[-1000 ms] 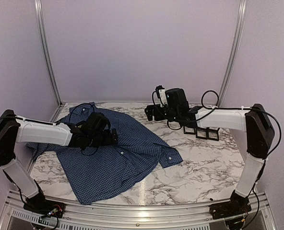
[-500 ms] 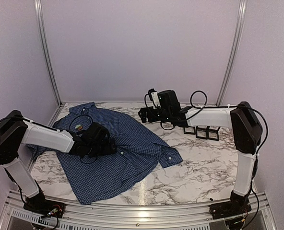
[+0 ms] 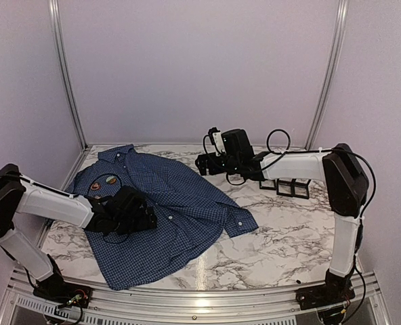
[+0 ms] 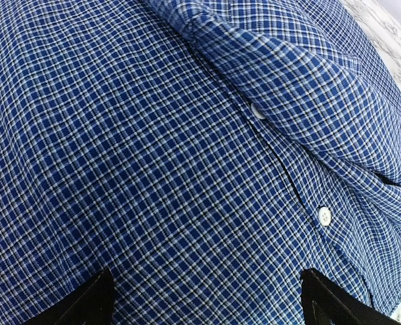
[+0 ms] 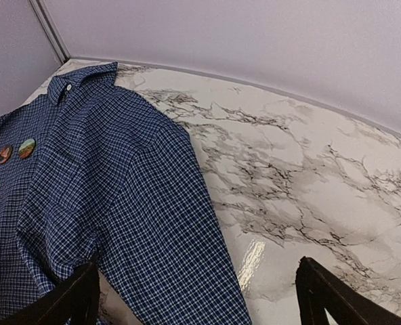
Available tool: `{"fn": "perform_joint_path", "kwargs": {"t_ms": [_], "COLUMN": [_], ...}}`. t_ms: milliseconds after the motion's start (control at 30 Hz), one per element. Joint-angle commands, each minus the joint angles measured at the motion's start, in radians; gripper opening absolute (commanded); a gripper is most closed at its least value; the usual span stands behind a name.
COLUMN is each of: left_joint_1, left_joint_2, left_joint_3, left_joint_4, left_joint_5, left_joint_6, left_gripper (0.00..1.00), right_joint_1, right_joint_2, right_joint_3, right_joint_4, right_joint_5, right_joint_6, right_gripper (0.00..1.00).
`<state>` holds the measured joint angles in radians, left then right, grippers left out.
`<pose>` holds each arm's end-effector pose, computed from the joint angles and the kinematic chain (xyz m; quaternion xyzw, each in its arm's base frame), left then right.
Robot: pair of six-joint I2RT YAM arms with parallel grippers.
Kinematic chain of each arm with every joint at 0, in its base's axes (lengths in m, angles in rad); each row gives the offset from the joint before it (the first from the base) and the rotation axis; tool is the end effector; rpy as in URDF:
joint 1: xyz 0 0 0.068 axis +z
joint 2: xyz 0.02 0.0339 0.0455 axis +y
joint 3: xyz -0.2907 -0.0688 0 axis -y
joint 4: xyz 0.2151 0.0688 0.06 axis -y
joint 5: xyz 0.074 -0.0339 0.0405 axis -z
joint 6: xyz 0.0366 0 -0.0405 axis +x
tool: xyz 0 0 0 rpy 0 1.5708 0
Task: Remove the brooch from the garment
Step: Smooth out the flattened clothing at the center of the board.
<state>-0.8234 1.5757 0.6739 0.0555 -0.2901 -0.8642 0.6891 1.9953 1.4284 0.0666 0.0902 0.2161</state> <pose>0.1941 -0.1940 0.1910 -0.0701 0.9240 -0.1722 0.3340 0.3497 0.2838 0.2605 -0.1790 0.8407 0.1879 0.4752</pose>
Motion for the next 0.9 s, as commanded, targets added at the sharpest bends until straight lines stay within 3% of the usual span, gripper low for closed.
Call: {"fn": "perform_joint_path", "kwargs": {"t_ms": [0, 400, 600, 700, 867], "left_joint_1": [-0.005, -0.011, -0.011, -0.003, 0.064], "left_joint_2": [-0.054, -0.244, -0.346, -0.337, -0.193], "left_joint_3": [-0.072, -0.191, -0.110, -0.041, 0.075], "left_joint_4": [-0.052, -0.136, -0.234, -0.248, -0.210], "left_joint_5": [-0.014, -0.027, -0.033, -0.059, -0.061], "left_joint_6": [-0.051, -0.096, -0.042, -0.003, 0.078], "left_gripper": [0.99, 0.99, 0.99, 0.99, 0.99], "right_joint_1": [0.004, 0.031, 0.036, 0.042, 0.052], "right_joint_2": [0.014, 0.023, 0.053, 0.076, 0.107], "right_joint_3": [0.041, 0.067, 0.112, 0.150, 0.195], "right_joint_4": [-0.010, -0.039, -0.063, -0.095, -0.121], "right_joint_5": [0.001, 0.028, 0.027, 0.023, 0.020], "right_joint_6": [0.000, -0.019, -0.030, -0.036, -0.032], "right_gripper": [0.98, 0.98, 0.98, 0.98, 0.98]}}
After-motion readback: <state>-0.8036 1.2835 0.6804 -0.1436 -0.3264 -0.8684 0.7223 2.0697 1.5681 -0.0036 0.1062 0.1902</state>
